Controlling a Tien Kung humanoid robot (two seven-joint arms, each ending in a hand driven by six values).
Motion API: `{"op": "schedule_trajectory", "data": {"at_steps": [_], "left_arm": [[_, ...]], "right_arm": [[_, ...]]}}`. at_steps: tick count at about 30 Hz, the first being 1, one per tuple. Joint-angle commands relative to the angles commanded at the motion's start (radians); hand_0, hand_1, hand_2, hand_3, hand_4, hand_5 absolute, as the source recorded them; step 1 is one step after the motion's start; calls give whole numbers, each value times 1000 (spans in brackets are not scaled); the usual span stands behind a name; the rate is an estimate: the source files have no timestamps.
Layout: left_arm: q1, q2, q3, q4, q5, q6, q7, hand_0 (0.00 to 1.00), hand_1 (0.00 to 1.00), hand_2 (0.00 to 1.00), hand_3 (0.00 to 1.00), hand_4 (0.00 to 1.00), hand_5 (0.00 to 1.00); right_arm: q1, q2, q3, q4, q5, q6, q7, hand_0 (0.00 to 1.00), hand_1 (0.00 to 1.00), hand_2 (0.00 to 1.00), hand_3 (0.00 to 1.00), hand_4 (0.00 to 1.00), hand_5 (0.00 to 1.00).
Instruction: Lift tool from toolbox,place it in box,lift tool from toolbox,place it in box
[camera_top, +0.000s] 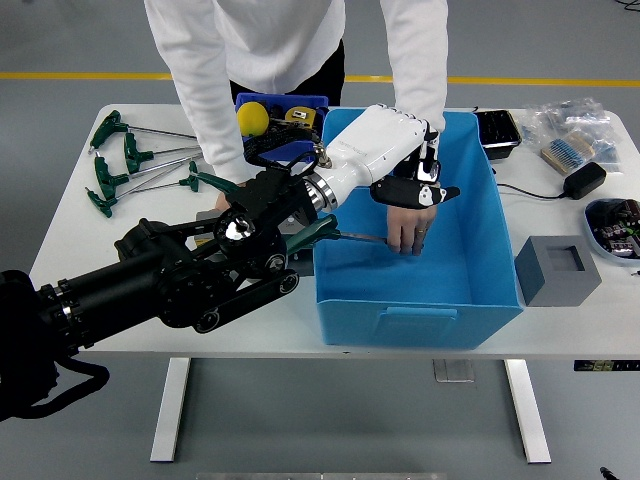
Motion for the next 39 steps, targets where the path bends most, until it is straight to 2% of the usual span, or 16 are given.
{"op": "schedule_trajectory", "data": {"at_steps": [2,5,10,11,14,16,17,22,23,25,28,29,34,35,39], "left_arm": [[16,0,-20,-24,12,-7,5,189,191,329,418,843,713],[35,17,-44,-53,27,-22,16,198,215,354,438,853,721],[81,71,-95,-107,48,-50,27,198,215,354,438,853,721],[92,84,-106,-121,51,-53,28,204,273,412,459,855,723],[114,110,-127,-145,53,-60,28,204,273,412,459,855,723],[138,136,-149,-170,52,-67,29,204,273,412,459,855,723],[146,145,-157,-178,50,-70,28,218,317,463,491,859,722],[183,193,-188,-219,50,-86,29,218,317,463,491,859,722],[189,207,-190,-228,56,-87,29,291,419,534,528,860,716],[195,225,-191,-237,67,-89,29,291,419,534,528,860,716],[202,252,-191,-244,85,-102,32,291,419,534,528,860,716],[203,260,-191,-243,89,-107,33,429,533,620,557,868,717],[191,281,-168,-199,116,-156,39,429,533,620,557,868,717],[186,285,-161,-183,126,-170,42,588,657,716,598,877,721],[170,305,-140,-143,137,-221,49,588,657,716,598,877,721]], "right_arm": [[-2,2,-1,-1,1,0,-1,651,630,697,554,803,744],[-6,3,-3,-1,6,0,0,650,630,697,555,802,744],[-11,6,-5,-2,12,1,1,650,630,697,555,802,744],[-12,7,-6,-3,13,1,1,650,632,697,555,802,743],[-14,8,-7,-3,17,1,1,650,632,697,555,802,743],[-15,9,-8,-3,20,1,2,650,632,697,555,802,743],[-16,10,-8,-3,20,1,2,650,632,698,555,803,744],[-18,12,-11,-4,24,2,3,650,632,698,555,803,744],[-18,12,-10,-4,24,2,2,650,634,699,555,803,744],[-19,13,-10,-4,24,2,3,650,634,699,555,803,744],[-20,13,-10,-4,23,2,2,650,634,699,555,803,744],[-20,14,-10,-4,22,2,2,650,637,700,555,803,744],[-18,15,-4,-3,12,2,-2,650,637,700,555,803,744],[-17,14,-3,-3,9,2,-3,649,637,701,556,803,743],[-16,15,-4,-2,13,3,-3,649,637,701,556,803,743]]}}
